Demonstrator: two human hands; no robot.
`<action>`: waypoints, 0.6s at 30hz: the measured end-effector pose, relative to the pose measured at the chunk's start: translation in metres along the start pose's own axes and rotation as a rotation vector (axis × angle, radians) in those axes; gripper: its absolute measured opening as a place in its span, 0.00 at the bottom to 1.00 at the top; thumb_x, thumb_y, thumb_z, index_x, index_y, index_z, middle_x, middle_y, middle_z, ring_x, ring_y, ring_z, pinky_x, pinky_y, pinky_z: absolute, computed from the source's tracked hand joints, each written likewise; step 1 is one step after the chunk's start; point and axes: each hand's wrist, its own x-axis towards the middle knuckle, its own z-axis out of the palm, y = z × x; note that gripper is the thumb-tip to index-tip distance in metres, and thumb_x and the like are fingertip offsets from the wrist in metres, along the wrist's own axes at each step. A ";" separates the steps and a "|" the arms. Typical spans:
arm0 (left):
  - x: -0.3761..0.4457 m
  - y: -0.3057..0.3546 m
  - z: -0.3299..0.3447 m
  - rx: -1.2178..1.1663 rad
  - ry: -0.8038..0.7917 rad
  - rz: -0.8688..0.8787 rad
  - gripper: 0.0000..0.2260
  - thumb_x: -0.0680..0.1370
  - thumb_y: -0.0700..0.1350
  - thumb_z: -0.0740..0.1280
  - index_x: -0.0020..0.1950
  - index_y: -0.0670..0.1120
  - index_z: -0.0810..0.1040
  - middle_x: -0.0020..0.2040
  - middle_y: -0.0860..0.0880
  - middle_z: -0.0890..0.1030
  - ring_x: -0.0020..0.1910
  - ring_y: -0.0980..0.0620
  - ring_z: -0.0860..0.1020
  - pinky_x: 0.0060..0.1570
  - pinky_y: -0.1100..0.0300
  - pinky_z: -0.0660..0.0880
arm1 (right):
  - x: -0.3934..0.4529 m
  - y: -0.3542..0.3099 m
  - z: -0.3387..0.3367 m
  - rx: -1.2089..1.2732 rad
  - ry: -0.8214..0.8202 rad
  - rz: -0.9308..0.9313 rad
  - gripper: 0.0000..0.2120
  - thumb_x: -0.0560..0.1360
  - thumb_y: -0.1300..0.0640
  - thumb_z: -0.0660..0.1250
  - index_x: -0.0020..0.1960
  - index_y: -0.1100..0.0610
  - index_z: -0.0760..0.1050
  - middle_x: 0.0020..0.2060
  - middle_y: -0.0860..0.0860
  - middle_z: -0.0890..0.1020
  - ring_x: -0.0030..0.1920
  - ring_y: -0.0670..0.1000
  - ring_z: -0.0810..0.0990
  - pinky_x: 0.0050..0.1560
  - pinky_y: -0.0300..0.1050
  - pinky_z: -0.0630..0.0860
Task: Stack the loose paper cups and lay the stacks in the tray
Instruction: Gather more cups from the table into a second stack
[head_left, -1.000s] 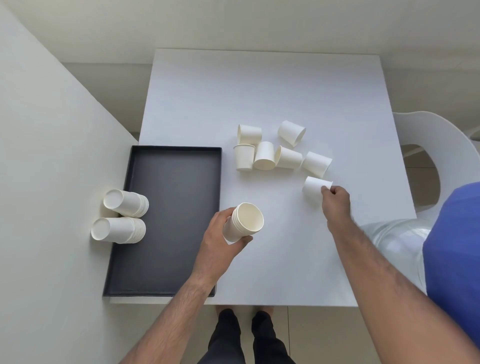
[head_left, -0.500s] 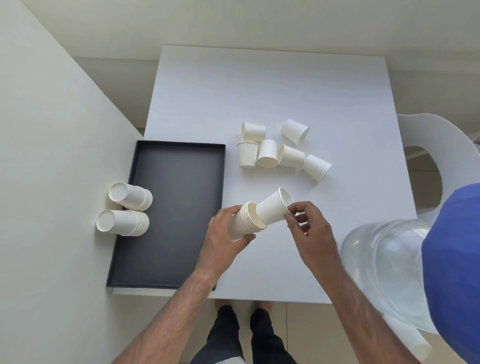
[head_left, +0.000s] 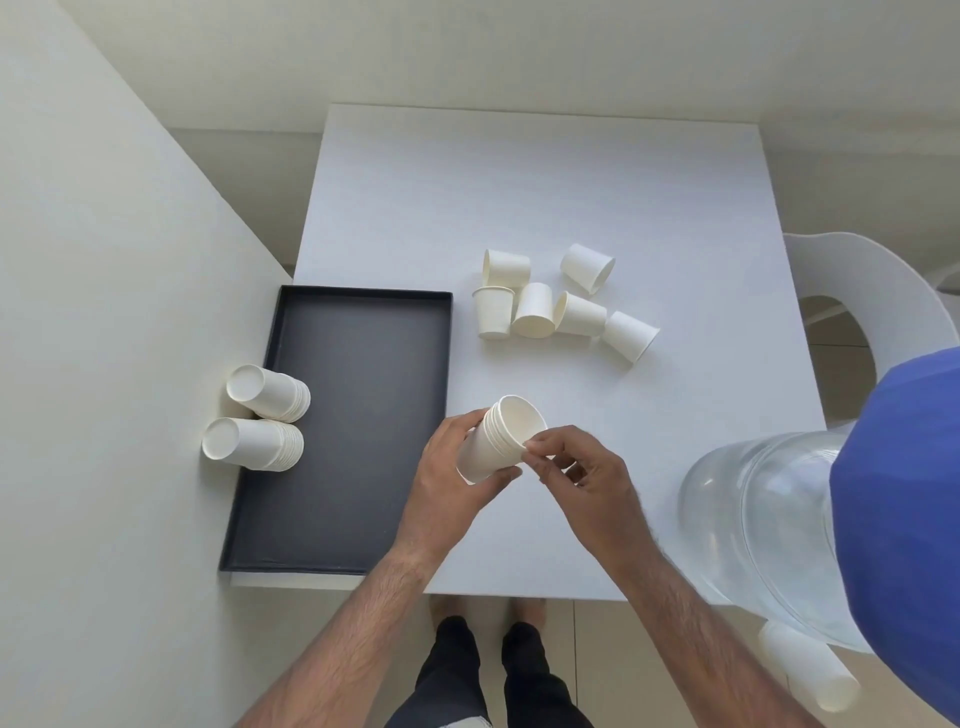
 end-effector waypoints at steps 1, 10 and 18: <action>0.000 -0.001 -0.001 -0.004 -0.004 -0.004 0.32 0.73 0.59 0.81 0.71 0.72 0.70 0.69 0.68 0.74 0.71 0.60 0.73 0.65 0.54 0.79 | -0.002 0.001 0.002 0.004 -0.004 -0.006 0.06 0.79 0.56 0.75 0.49 0.45 0.81 0.54 0.41 0.84 0.41 0.49 0.81 0.37 0.34 0.74; -0.004 -0.009 -0.032 -0.141 -0.018 -0.067 0.33 0.71 0.66 0.80 0.73 0.69 0.72 0.68 0.67 0.78 0.66 0.64 0.77 0.51 0.67 0.80 | -0.003 -0.001 0.000 0.053 -0.036 0.032 0.17 0.79 0.53 0.74 0.65 0.38 0.78 0.64 0.38 0.79 0.54 0.45 0.83 0.44 0.31 0.79; 0.022 -0.020 -0.141 -0.481 0.402 -0.177 0.28 0.69 0.58 0.84 0.67 0.62 0.80 0.65 0.56 0.84 0.62 0.57 0.83 0.61 0.57 0.79 | -0.002 0.015 0.005 0.103 -0.108 0.145 0.17 0.82 0.56 0.70 0.64 0.35 0.77 0.63 0.38 0.81 0.54 0.46 0.84 0.46 0.41 0.84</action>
